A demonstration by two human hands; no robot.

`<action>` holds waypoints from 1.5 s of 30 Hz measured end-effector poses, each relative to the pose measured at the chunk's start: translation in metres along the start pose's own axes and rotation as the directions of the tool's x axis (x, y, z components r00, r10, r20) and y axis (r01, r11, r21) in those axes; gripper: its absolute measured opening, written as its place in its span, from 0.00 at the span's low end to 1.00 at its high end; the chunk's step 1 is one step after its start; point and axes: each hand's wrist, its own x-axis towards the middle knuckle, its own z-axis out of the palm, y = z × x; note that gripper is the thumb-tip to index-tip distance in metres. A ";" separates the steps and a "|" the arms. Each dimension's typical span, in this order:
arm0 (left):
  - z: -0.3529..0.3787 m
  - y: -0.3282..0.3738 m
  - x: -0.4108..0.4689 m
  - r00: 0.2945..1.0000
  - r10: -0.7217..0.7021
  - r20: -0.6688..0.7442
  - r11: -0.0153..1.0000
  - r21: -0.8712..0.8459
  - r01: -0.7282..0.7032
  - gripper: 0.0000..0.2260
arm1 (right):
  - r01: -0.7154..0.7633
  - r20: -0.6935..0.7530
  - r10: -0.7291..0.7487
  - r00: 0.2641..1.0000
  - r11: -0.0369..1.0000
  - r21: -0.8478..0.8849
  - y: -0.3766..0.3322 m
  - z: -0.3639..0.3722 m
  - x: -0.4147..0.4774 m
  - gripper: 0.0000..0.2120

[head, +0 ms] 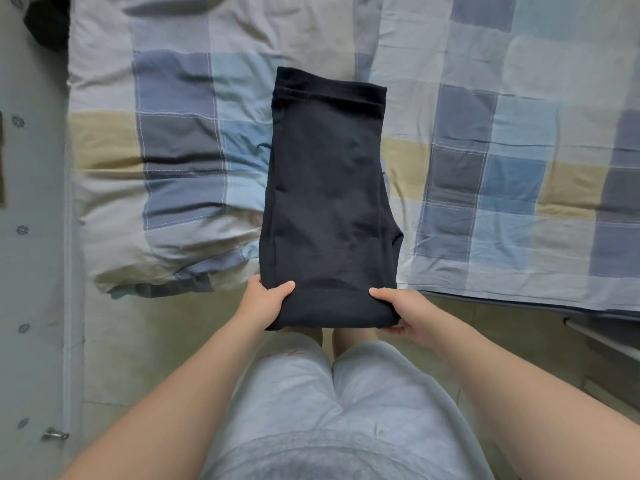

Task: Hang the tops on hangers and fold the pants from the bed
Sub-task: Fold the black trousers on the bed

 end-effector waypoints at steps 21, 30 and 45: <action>0.007 0.270 0.071 0.903 0.427 0.039 0.862 -0.320 -0.393 0.18 | 0.518 -0.070 -0.522 0.850 0.805 0.288 -0.271 -0.013 0.039 0.09; 0.036 0.240 0.179 0.678 0.720 0.151 0.400 0.708 -0.582 0.43 | 0.590 0.005 -0.656 0.755 0.675 -0.442 -0.270 0.018 0.138 0.44; 0.049 0.216 0.209 0.792 0.545 -0.276 0.813 0.406 -0.418 0.55 | 0.678 -0.171 -0.667 0.725 0.735 0.003 -0.237 0.003 0.204 0.39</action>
